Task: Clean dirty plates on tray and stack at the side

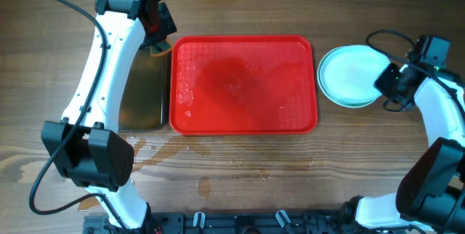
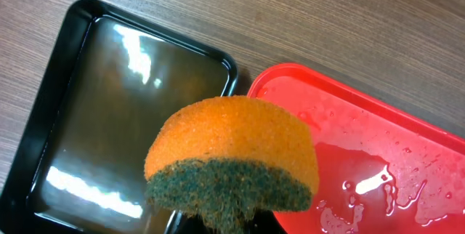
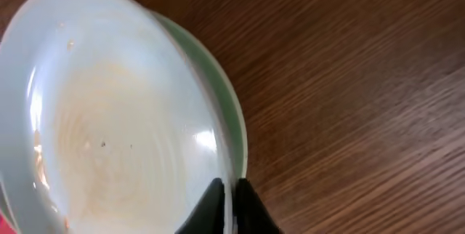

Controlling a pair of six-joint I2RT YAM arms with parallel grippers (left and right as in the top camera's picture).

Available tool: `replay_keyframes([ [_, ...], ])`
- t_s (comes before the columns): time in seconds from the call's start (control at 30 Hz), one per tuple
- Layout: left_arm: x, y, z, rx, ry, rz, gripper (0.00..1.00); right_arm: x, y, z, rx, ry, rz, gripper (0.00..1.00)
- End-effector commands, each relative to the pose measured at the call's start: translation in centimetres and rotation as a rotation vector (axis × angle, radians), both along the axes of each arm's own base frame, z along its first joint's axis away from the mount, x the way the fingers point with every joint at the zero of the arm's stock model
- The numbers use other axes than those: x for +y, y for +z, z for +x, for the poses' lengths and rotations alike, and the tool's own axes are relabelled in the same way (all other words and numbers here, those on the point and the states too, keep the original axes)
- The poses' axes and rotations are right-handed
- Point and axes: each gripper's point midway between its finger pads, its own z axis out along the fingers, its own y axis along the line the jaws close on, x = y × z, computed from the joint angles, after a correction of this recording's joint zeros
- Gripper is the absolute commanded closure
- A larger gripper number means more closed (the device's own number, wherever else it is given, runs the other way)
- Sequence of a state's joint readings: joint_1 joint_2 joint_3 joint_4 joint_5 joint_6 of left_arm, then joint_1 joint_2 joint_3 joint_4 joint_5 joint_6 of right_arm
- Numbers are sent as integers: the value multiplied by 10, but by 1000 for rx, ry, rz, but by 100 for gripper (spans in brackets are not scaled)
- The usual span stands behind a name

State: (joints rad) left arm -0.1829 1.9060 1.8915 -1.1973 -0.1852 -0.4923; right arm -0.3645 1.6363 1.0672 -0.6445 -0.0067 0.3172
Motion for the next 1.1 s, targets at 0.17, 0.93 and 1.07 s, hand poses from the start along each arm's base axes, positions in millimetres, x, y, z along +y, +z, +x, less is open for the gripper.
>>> replay_keyframes([
  [0.17,0,-3,-5,28,7,-2,96,59,11,21,-127,259,257,41],
  [0.93,78,-160,-54,225,-34,58,22,136,73,46,-224,540,197,21],
  [1.07,72,-79,-36,101,-43,28,19,136,82,48,-234,553,189,21],
])
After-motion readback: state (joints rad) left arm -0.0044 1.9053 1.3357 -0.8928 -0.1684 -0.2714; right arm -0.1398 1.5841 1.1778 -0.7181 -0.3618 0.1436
